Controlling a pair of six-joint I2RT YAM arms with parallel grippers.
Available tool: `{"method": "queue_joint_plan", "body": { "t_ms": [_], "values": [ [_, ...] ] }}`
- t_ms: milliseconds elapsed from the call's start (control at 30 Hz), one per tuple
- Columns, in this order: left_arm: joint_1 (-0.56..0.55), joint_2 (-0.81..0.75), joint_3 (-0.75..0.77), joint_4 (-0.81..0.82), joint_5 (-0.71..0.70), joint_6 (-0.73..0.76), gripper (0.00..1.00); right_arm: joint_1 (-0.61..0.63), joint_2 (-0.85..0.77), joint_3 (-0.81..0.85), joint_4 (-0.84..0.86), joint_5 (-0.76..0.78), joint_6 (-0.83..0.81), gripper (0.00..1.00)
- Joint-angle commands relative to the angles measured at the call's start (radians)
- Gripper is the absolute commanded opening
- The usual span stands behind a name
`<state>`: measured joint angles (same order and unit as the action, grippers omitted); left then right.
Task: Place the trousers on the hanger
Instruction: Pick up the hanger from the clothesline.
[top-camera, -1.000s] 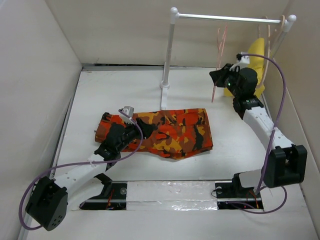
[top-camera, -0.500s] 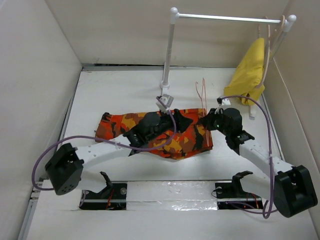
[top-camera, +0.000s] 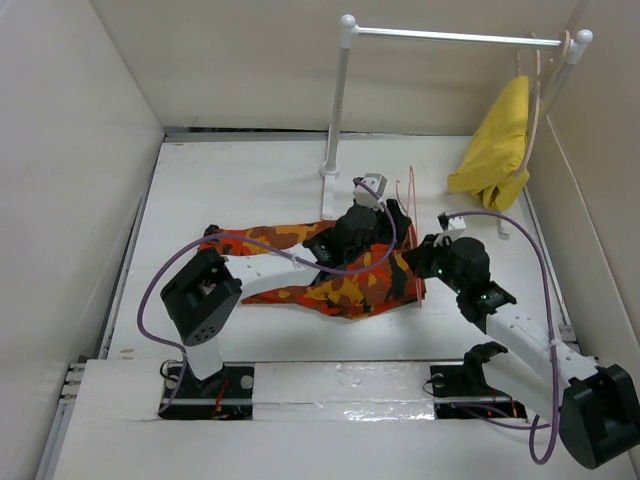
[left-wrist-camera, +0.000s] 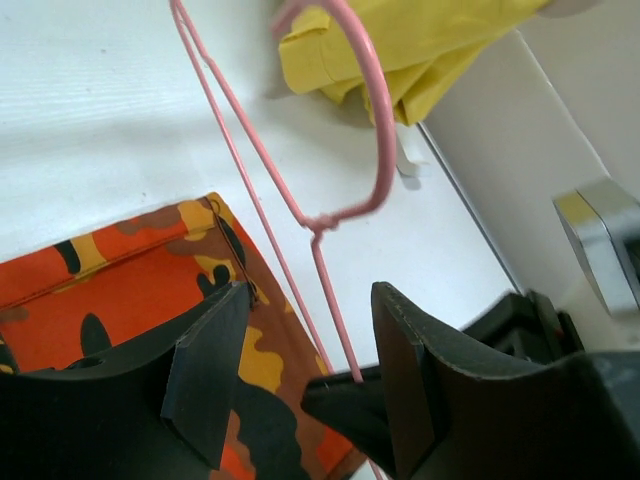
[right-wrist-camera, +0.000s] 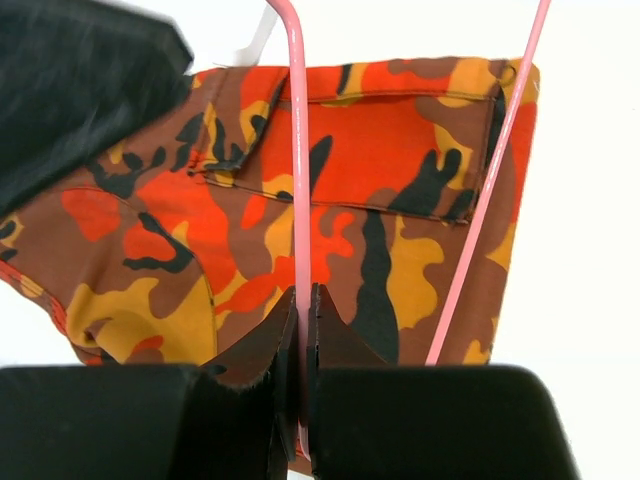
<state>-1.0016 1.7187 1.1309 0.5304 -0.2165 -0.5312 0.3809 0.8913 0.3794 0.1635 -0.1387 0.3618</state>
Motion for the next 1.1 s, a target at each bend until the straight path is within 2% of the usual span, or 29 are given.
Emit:
{"method": "queue_joint_plan", "body": {
  "t_ms": [0, 267, 500, 733, 767, 800, 933, 967, 1000, 1067],
  "values": [
    [-0.015, 0.018, 0.078, 0.013, -0.09, 0.016, 0.49, 0.0, -0.025, -0.011, 0.03, -0.005, -0.018, 0.0],
    [-0.015, 0.097, 0.122, 0.046, -0.202, 0.01, 0.45, -0.01, -0.038, -0.02, 0.03, -0.065, -0.015, 0.0],
    [-0.025, 0.143, 0.152, 0.075, -0.239, 0.008, 0.39, -0.01, -0.019, -0.036, 0.057, -0.065, -0.006, 0.0],
    [-0.034, 0.174, 0.159, 0.103, -0.261, 0.005, 0.15, 0.009, 0.003, -0.048, 0.067, -0.062, 0.0, 0.0],
    [-0.034, 0.183, 0.168, 0.1, -0.265, 0.005, 0.06, 0.009, -0.002, -0.048, 0.062, -0.055, 0.0, 0.0],
    [-0.034, 0.186, 0.17, 0.097, -0.268, 0.004, 0.01, 0.009, -0.005, -0.048, 0.057, -0.052, -0.001, 0.0],
    [-0.034, 0.179, 0.139, 0.13, -0.271, -0.007, 0.0, 0.009, -0.028, -0.045, 0.015, -0.047, -0.006, 0.01],
    [-0.034, 0.168, 0.126, 0.144, -0.268, -0.013, 0.0, 0.009, -0.057, -0.045, 0.001, -0.041, -0.006, 0.04],
    [-0.034, 0.162, 0.097, 0.155, -0.268, -0.019, 0.0, 0.009, -0.075, -0.043, -0.013, -0.032, -0.006, 0.18],
    [-0.034, 0.133, 0.063, 0.184, -0.253, -0.055, 0.0, 0.009, -0.116, -0.027, -0.085, 0.006, -0.014, 0.37]
  ]
}}
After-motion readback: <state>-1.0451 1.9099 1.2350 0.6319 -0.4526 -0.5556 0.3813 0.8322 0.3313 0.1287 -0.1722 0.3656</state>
